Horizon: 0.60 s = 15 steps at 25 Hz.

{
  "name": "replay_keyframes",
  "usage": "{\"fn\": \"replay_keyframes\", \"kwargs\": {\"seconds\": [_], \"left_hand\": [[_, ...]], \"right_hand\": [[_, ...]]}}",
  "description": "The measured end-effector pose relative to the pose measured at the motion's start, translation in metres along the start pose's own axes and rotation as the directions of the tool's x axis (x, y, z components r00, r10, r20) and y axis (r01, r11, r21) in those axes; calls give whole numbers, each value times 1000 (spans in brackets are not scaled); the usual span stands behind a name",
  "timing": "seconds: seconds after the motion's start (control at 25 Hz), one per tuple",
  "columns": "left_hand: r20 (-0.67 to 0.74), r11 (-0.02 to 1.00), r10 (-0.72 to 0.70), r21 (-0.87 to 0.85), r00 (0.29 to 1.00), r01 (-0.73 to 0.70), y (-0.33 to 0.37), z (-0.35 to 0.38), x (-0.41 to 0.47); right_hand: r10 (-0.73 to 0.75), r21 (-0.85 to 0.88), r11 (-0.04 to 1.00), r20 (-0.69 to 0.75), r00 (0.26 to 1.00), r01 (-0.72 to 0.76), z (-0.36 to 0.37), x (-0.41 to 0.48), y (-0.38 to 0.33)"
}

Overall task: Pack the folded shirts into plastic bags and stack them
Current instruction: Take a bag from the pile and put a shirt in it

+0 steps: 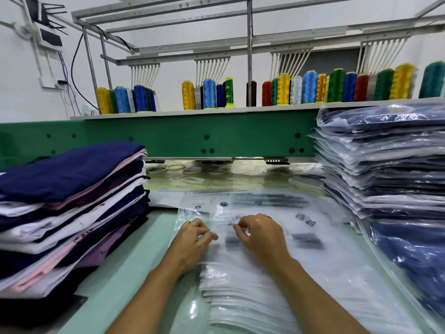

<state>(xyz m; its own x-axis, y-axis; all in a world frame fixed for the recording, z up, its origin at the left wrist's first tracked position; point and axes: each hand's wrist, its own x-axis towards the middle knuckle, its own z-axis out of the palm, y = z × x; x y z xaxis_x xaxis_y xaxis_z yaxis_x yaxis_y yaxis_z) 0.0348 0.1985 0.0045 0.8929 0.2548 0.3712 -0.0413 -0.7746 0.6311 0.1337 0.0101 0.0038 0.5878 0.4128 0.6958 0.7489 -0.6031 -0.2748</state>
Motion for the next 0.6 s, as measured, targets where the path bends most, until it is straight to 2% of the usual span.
{"fn": "replay_keyframes", "kwargs": {"seconds": [0.16,0.4,0.48,0.6], "left_hand": [[-43,999,-42,-8,998,42,3,0,-1],[-68,993,-58,-106,996,50,4,1,-4],[-85,996,3,-88,996,-10,7,4,-5],[-199,991,99,-74,975,-115,10,7,-4]], "right_hand": [[-1,22,1000,119,993,-2,1,1,0],[16,26,999,194,981,-21,-4,0,-1],[1,25,1000,165,986,-5,-6,-1,-4],[-80,-12,997,57,995,81,-9,0,-7]]}}
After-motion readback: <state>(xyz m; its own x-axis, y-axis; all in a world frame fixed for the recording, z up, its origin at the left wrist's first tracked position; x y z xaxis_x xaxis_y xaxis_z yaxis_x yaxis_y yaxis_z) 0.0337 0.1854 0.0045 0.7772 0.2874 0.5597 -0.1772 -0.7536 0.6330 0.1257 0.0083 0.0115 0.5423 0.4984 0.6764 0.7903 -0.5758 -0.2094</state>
